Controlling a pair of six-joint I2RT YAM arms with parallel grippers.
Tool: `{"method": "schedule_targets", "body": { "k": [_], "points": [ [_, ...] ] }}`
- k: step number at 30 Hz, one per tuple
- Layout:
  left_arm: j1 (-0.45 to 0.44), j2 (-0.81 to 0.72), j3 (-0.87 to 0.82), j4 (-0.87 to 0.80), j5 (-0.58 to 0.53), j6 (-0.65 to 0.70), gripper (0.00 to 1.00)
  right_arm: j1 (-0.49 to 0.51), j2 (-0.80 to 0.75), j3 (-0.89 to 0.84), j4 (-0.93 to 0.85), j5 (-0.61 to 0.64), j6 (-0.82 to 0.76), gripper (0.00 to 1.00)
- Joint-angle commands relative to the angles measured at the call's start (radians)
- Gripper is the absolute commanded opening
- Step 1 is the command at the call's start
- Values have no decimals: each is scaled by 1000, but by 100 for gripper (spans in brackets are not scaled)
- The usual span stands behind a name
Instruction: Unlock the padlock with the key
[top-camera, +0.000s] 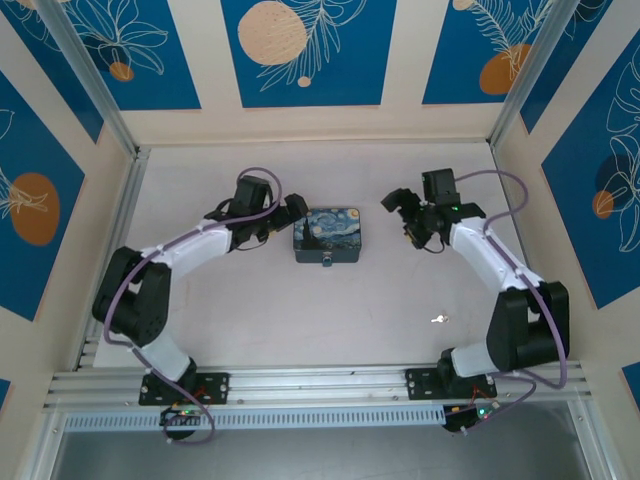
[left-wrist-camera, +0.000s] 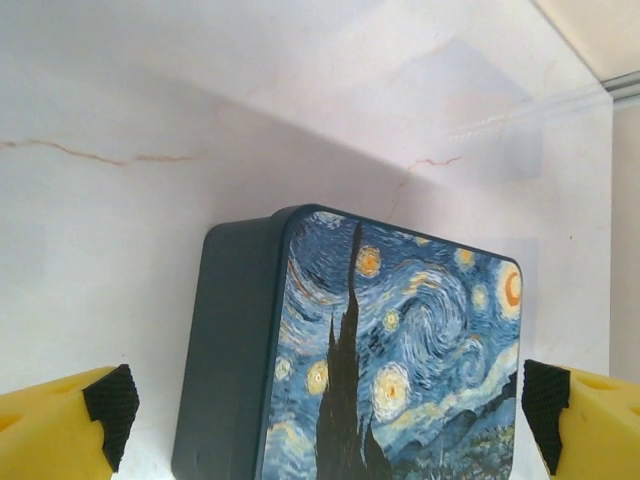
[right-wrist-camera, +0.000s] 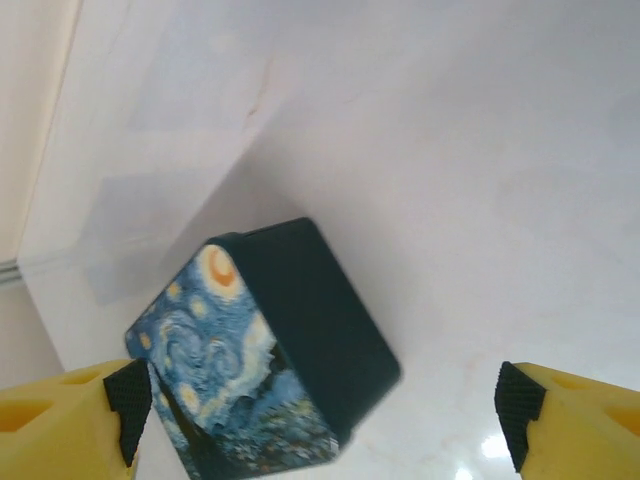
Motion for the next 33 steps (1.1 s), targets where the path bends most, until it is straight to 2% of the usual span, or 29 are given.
{"method": "schedule_targets", "body": {
  "k": [1, 7, 13, 20, 24, 29, 33],
  "points": [
    [6, -50, -39, -27, -17, 36, 100, -45, -43, -56, -228, 55, -3, 89],
    [-14, -55, -100, 50, 65, -18, 100, -156, -115, -128, -348, 127, 25, 83],
    [-29, -42, -88, 64, 108, -15, 100, -226, -178, -182, -412, 135, 35, 78],
    [-29, -18, -70, 83, 145, -19, 100, -231, -258, -302, -460, 119, 152, 72],
    [-29, -2, -72, 101, 159, -31, 100, -228, -272, -360, -457, 114, 208, 61],
    [-30, 1, -74, 107, 166, -31, 100, -224, -281, -387, -470, 154, 234, 58],
    [-30, 4, -72, 111, 171, -34, 100, -224, -268, -403, -460, 164, 244, 49]
  ]
}}
